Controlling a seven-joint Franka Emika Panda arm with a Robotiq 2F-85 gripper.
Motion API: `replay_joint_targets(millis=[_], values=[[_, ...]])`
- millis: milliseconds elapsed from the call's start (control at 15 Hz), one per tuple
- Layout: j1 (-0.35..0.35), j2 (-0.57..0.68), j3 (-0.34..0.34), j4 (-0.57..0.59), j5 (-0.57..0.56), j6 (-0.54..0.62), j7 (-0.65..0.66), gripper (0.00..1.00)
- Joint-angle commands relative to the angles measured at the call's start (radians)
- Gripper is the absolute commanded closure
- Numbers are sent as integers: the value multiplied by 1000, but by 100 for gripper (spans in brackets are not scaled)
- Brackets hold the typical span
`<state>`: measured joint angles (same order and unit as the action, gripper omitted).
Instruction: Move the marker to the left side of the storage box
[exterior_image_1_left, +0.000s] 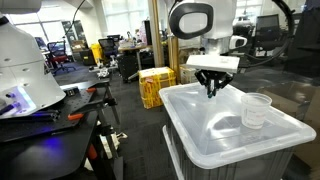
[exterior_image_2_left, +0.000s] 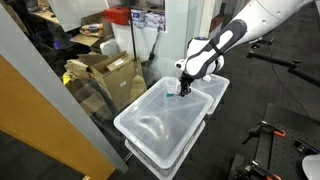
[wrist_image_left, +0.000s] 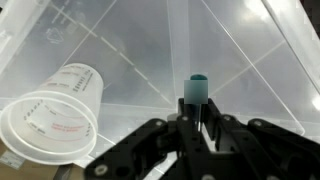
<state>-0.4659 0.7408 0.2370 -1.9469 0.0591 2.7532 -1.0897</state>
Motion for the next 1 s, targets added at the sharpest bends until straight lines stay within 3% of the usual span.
replay_joint_targets(millis=[0, 400, 933], values=[[22, -83, 6, -108, 48, 67, 41, 95], [69, -129, -3, -174, 44, 79, 136, 95], [120, -93, 45, -177, 64, 144, 266, 95]])
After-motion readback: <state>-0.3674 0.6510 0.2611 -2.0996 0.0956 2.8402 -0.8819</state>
